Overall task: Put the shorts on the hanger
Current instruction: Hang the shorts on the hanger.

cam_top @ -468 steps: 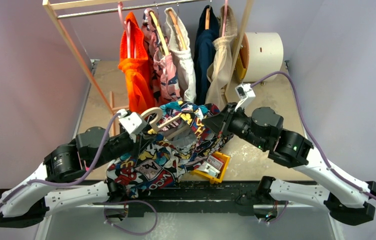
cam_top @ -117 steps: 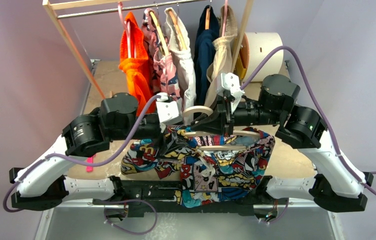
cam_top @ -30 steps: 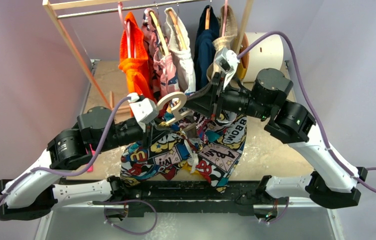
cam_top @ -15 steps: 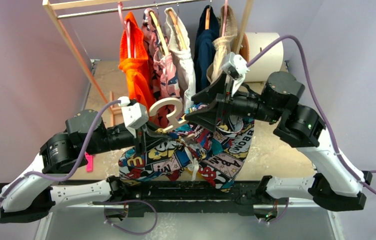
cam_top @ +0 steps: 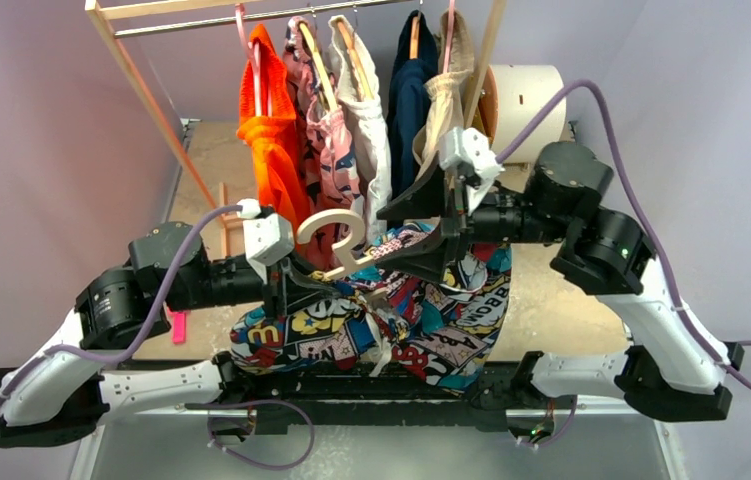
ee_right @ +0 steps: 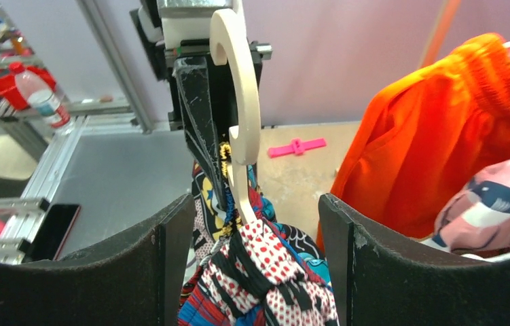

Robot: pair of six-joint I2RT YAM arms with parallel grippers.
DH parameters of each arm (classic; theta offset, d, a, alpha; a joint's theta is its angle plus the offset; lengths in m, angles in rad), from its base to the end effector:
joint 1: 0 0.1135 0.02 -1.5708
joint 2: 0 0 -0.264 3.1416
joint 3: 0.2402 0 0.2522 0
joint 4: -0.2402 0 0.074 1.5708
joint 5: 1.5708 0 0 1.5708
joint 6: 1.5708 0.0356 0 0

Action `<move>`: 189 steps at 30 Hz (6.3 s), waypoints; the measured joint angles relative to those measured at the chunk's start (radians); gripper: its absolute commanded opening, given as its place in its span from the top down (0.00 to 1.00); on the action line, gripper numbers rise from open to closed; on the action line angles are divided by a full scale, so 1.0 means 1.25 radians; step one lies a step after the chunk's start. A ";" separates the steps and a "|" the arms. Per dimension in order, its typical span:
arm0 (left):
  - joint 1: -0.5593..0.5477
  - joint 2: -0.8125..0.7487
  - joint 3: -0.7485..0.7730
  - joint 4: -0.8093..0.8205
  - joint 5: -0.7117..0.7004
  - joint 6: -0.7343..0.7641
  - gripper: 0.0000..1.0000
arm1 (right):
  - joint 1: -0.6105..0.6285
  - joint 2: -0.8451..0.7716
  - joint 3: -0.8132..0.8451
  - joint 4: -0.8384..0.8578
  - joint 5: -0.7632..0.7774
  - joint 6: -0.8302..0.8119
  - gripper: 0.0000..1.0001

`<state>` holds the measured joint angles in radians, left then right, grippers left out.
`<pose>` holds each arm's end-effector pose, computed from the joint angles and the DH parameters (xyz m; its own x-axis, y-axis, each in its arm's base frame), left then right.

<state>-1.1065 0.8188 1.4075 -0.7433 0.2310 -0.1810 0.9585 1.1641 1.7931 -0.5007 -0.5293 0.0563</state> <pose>0.0453 -0.1086 0.4755 -0.2427 0.0934 -0.9656 0.9434 0.2546 -0.2125 0.0900 0.1594 0.5620 0.0175 0.1094 -0.9938 -0.9967 0.0803 -0.0087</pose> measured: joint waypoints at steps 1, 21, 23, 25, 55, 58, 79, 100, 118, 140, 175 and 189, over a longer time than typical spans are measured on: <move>0.000 0.002 0.000 -0.002 0.004 -0.002 1.00 | 0.000 0.007 -0.001 -0.005 -0.016 -0.007 0.31; 0.000 0.051 0.020 -0.041 0.025 -0.005 1.00 | 0.050 0.104 -0.015 -0.044 -0.121 -0.061 0.47; 0.000 0.049 0.023 -0.041 0.025 -0.005 1.00 | 0.055 0.109 -0.015 -0.052 -0.117 -0.061 0.54; 0.000 0.047 0.023 -0.042 0.025 -0.005 1.00 | 0.055 0.112 -0.015 -0.056 -0.114 -0.062 0.56; 0.000 -0.071 0.205 -0.089 -0.125 -0.008 0.50 | 0.060 0.002 -0.024 0.038 0.013 -0.011 1.00; 0.000 -0.074 0.241 -0.089 -0.136 -0.009 0.47 | 0.060 0.004 -0.019 0.038 0.018 -0.009 1.00; 0.000 -0.068 0.182 -0.219 -0.251 0.013 0.70 | 0.060 -0.011 0.020 0.023 0.039 -0.004 1.00; -0.001 -0.157 0.231 -0.184 -0.289 -0.016 0.44 | 0.060 -0.038 0.019 0.020 0.075 -0.004 1.00; -0.001 -0.130 0.412 -0.091 -0.277 0.013 0.42 | 0.060 0.050 0.287 -0.050 0.071 -0.030 1.00; -0.001 0.125 0.445 -0.090 -0.083 0.058 0.42 | 0.060 0.045 0.064 -0.080 0.053 -0.045 1.00; -0.002 0.236 0.293 -0.131 0.101 0.175 1.00 | 0.059 0.011 0.023 -0.104 0.011 -0.070 1.00; -0.001 0.171 0.200 -0.098 0.049 0.164 1.00 | 0.059 -0.011 0.012 -0.074 0.034 -0.067 0.40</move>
<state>-1.1080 1.0321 1.6569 -0.8654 0.2924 0.0238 1.0321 1.1500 1.8076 -0.5938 -0.4866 -0.0280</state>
